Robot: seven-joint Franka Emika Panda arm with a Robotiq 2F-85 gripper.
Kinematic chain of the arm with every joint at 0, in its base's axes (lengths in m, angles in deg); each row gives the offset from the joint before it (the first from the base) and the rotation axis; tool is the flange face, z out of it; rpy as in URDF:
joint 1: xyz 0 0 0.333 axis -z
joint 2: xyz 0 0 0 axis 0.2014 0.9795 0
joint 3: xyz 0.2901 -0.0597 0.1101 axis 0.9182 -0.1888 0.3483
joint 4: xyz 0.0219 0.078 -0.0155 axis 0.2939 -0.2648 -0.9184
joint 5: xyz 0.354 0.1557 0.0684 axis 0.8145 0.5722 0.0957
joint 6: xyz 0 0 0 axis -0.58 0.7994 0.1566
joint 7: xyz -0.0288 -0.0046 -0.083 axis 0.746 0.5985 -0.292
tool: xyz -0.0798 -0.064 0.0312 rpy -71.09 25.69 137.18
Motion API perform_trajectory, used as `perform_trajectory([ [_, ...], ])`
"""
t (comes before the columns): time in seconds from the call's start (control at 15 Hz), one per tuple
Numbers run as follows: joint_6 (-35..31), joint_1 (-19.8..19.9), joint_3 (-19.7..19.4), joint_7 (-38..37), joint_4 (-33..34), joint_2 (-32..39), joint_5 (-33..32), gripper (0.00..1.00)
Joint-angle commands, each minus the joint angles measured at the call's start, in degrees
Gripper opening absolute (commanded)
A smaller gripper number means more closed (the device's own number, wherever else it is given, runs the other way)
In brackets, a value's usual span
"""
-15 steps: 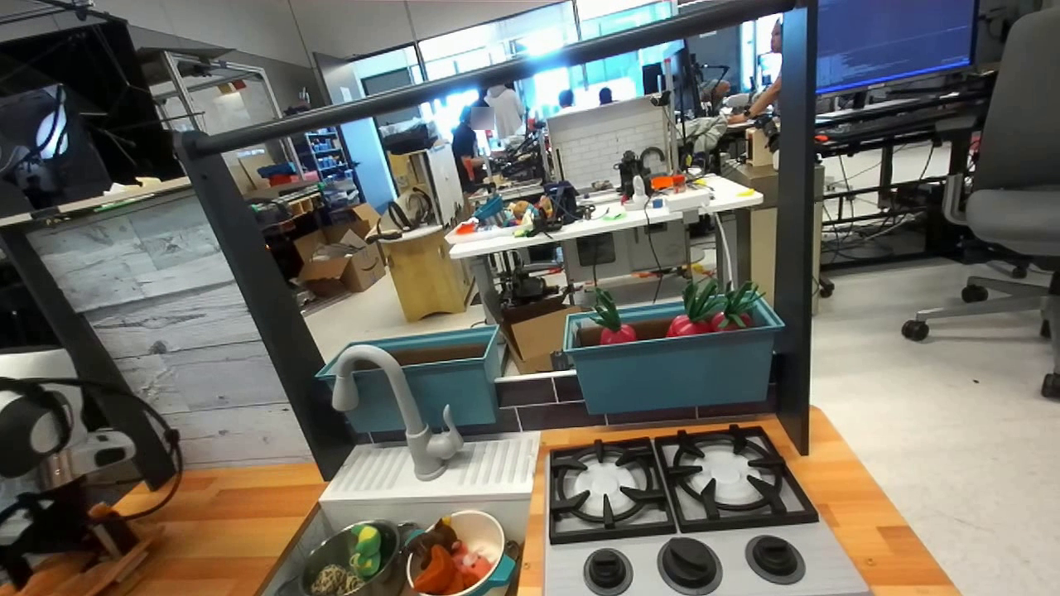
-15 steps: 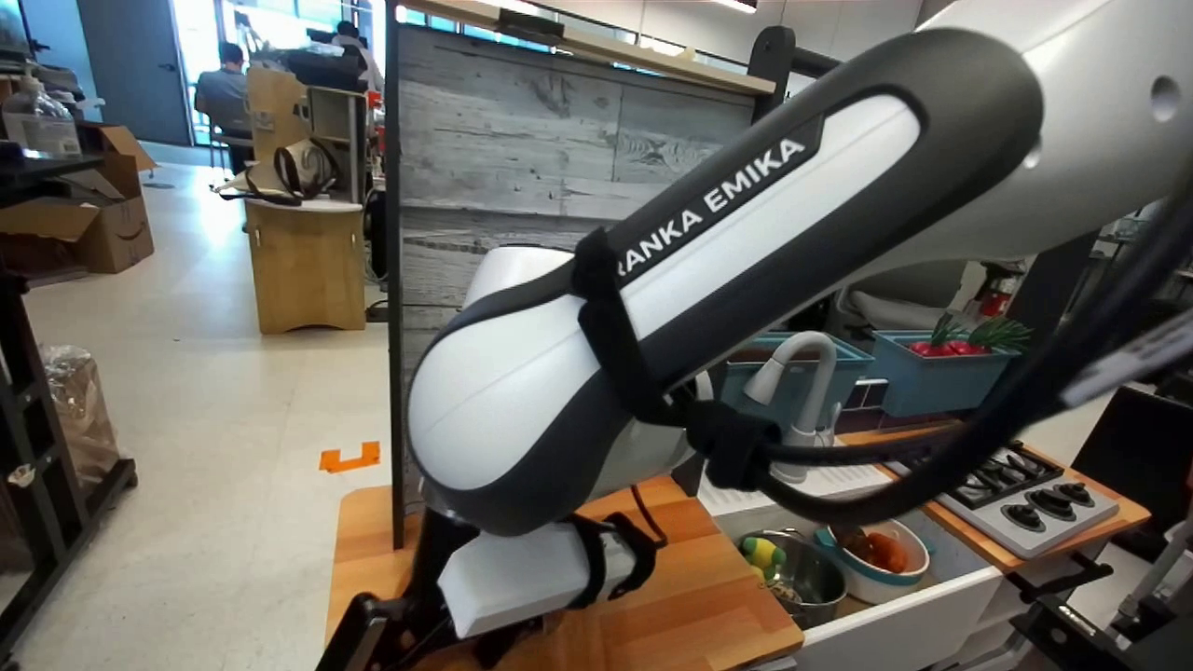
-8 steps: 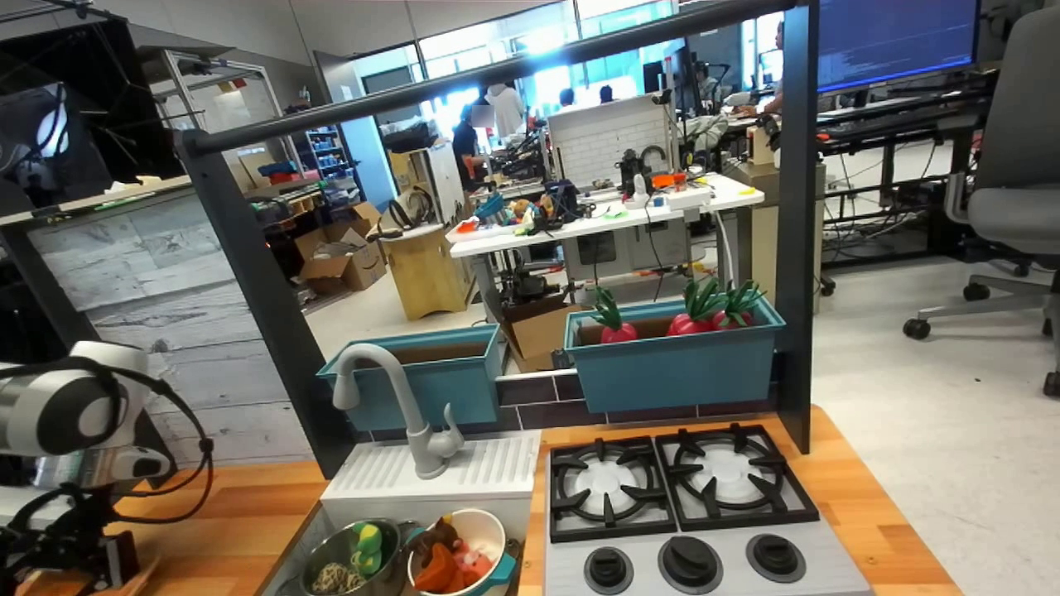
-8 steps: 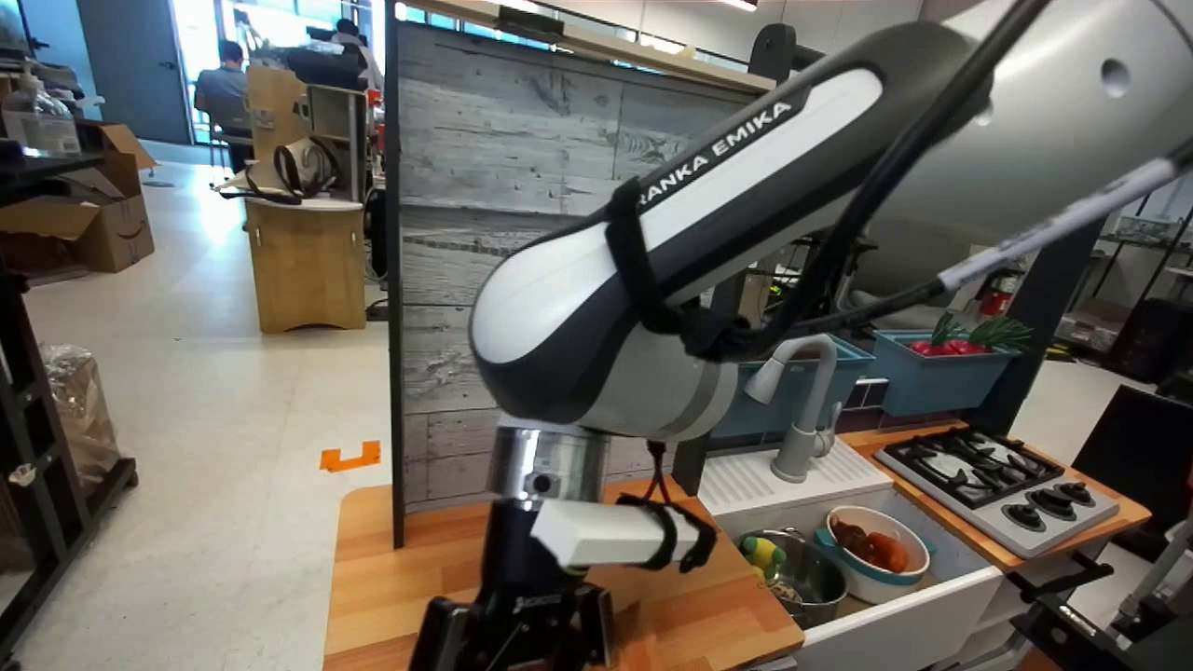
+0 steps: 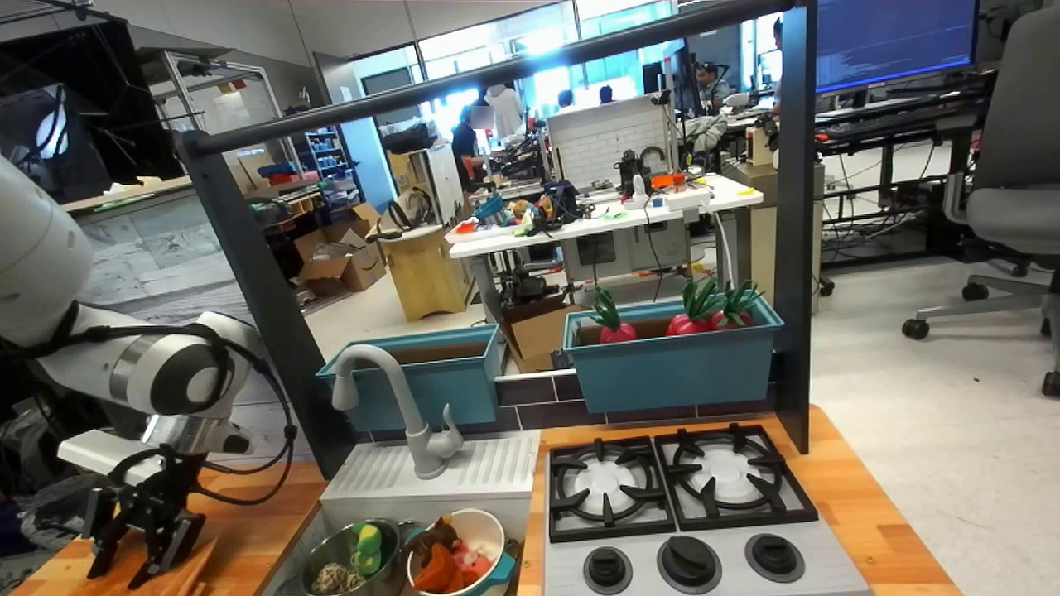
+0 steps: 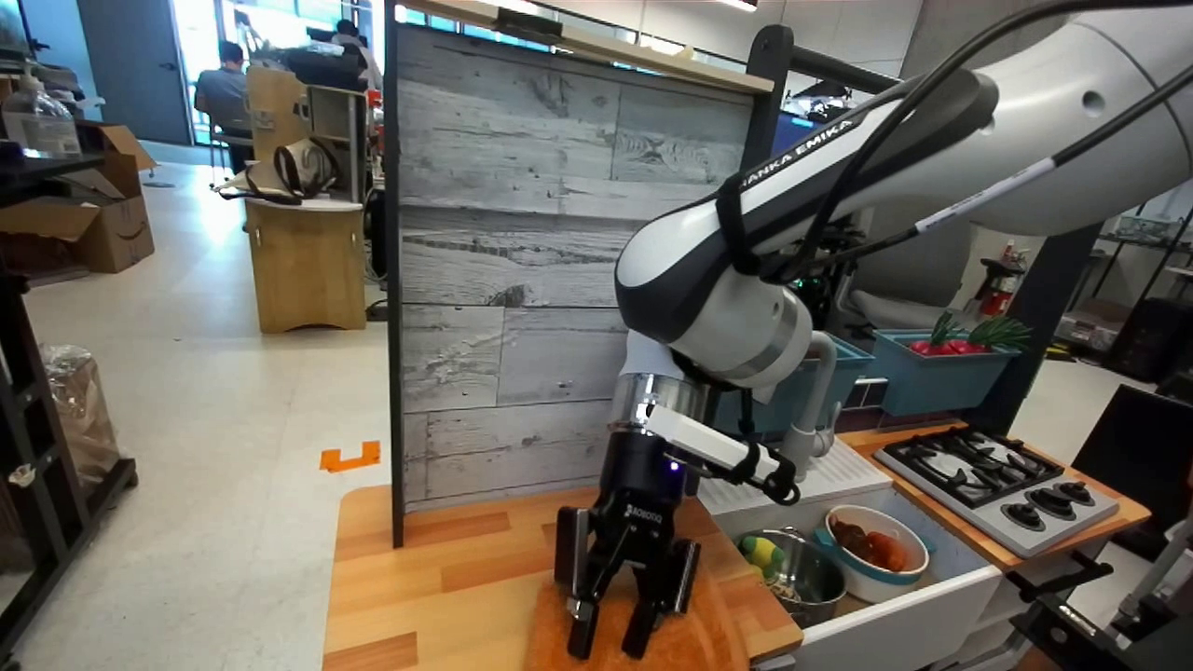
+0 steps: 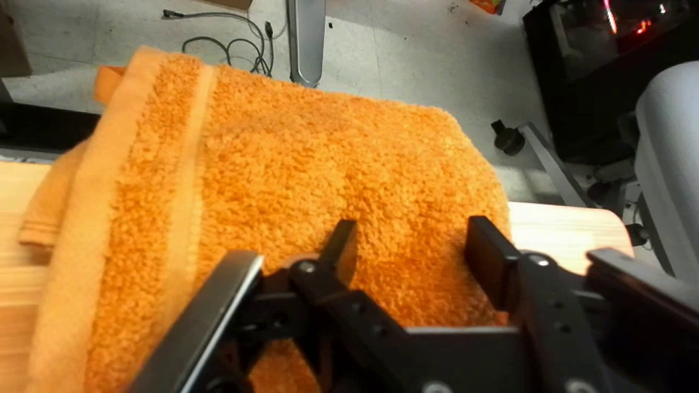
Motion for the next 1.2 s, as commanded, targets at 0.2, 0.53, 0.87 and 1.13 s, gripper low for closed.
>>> perform_trajectory([
  [0.2,-2.5,-0.8,0.7,-2.7,-0.1,-1.5,0.4,0.05],
  [0.53,-11.7,-4.7,-1.5,-1.2,-3.8,-6.2,-6.4,0.0],
  [0.87,-15.2,-9.5,-3.1,-1.9,-9.9,-13.5,-15.1,0.0],
  [1.13,-9.5,-13.6,-3.9,-2.8,-13.9,-22.3,-21.4,0.0],
])
